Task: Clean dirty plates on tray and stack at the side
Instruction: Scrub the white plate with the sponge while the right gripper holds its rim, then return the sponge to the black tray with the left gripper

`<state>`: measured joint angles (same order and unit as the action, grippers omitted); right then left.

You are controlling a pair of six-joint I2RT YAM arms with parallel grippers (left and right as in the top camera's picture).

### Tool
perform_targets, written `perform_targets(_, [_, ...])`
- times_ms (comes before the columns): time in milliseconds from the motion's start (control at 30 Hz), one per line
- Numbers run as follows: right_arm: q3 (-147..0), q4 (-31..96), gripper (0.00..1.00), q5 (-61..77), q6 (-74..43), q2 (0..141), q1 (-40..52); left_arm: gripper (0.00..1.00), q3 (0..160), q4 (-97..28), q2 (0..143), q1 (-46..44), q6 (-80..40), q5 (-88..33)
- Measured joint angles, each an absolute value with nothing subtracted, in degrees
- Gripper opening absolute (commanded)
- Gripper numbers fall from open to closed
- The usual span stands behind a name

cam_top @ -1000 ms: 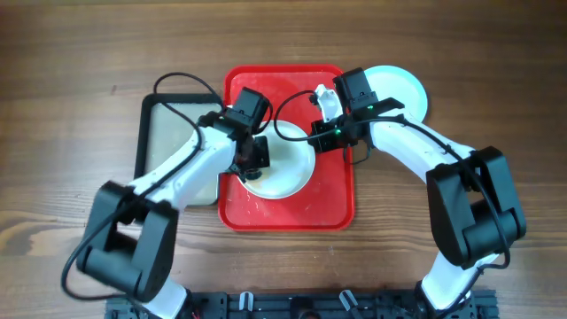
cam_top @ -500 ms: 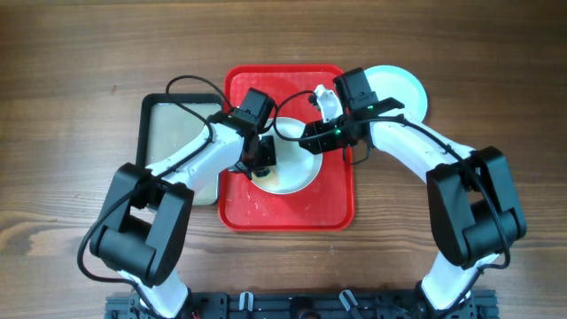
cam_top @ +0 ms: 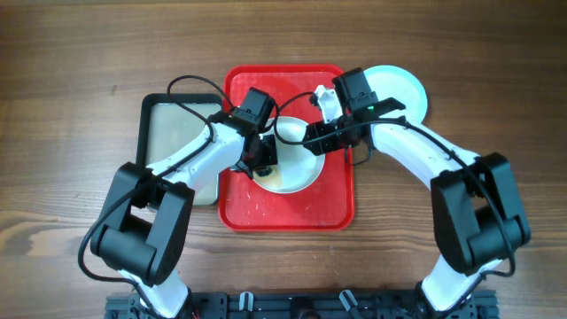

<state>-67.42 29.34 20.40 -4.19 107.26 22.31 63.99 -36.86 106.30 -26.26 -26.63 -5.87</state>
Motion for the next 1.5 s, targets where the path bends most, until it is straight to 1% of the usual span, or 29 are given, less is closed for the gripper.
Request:
perform_targets(67, [-67.4, 29.6, 0.48, 17.8, -4.2, 107.2, 22.3, 0.04, 64.0, -36.9, 106.3, -26.3, -26.6, -5.9])
perform_targets(100, [-67.4, 29.6, 0.44, 17.4, -4.3, 107.2, 22.3, 0.04, 64.0, -36.9, 106.3, -26.3, -26.6, -5.9])
perform_targets(200, [-67.4, 29.6, 0.26, 16.2, -4.8, 107.2, 22.3, 0.04, 64.0, -36.9, 106.3, -26.3, -26.6, -5.9])
perform_targets(233, [-67.4, 29.6, 0.25, 16.1, -4.7, 107.3, 22.3, 0.05, 64.0, -36.9, 106.3, -26.3, -26.6, -5.9])
perform_targets(300, [-67.4, 29.6, 0.26, 16.0, -5.1, 107.6, 22.3, 0.05, 64.0, -36.9, 106.3, -26.3, -26.6, -5.9])
perform_targets(333, [-67.4, 29.6, 0.23, 16.0, -5.3, 108.2, 22.3, 0.05, 64.0, -36.9, 106.3, -26.3, -26.6, -5.9])
perform_targets(400, [-67.4, 29.6, 0.06, 16.1, -5.5, 109.6, 22.3, 0.05, 64.0, -36.9, 106.3, -26.3, -26.7, -5.9])
perform_targets(433, [-67.4, 29.6, 0.04, 16.2, -5.8, 110.0, 22.3, 0.05, 64.0, -36.9, 106.3, -26.3, -26.6, -5.9])
perform_targets(633, [-67.4, 29.6, 0.04, 16.5, -6.2, 110.2, 22.0, 0.04, 64.0, -36.8, 106.3, -26.3, -26.6, -5.9])
perform_targets(967, [-67.4, 29.4, 0.04, 19.3, -6.2, 110.2, 20.9, 0.08, 63.8, -30.9, 107.0, -26.3, -26.7, -6.8])
perform_targets(1000, [-67.4, 29.3, 0.04, 19.7, -6.2, 110.3, 20.8, 0.08, 63.8, -28.8, 107.2, -26.3, -26.7, -7.6])
perform_targets(1100, [-67.4, 29.3, 0.04, 21.4, -6.2, 110.4, 20.8, 0.08, 63.6, -25.6, 107.6, -26.3, -26.7, -10.3])
perform_targets(1167, [-67.4, 29.3, 0.04, 22.3, -6.2, 110.4, 20.8, 0.04, 63.6, -24.3, 108.0, -26.3, -26.7, -12.6])
perform_targets(1200, [-67.4, 29.3, 0.04, 23.0, -6.2, 110.4, 20.8, 0.04, 63.6, -23.9, 108.0, -26.3, -26.7, -13.6])
perform_targets(1367, [-67.2, 29.2, 0.04, 24.4, -6.2, 110.4, 20.8, 0.04, 63.6, -23.9, 108.1, -26.3, -26.7, -16.1])
perform_targets(1500, [-67.2, 29.1, 0.04, 26.0, -6.2, 110.5, 21.4, 0.04, 63.8, -28.3, 105.7, -24.4, -25.5, -17.3])
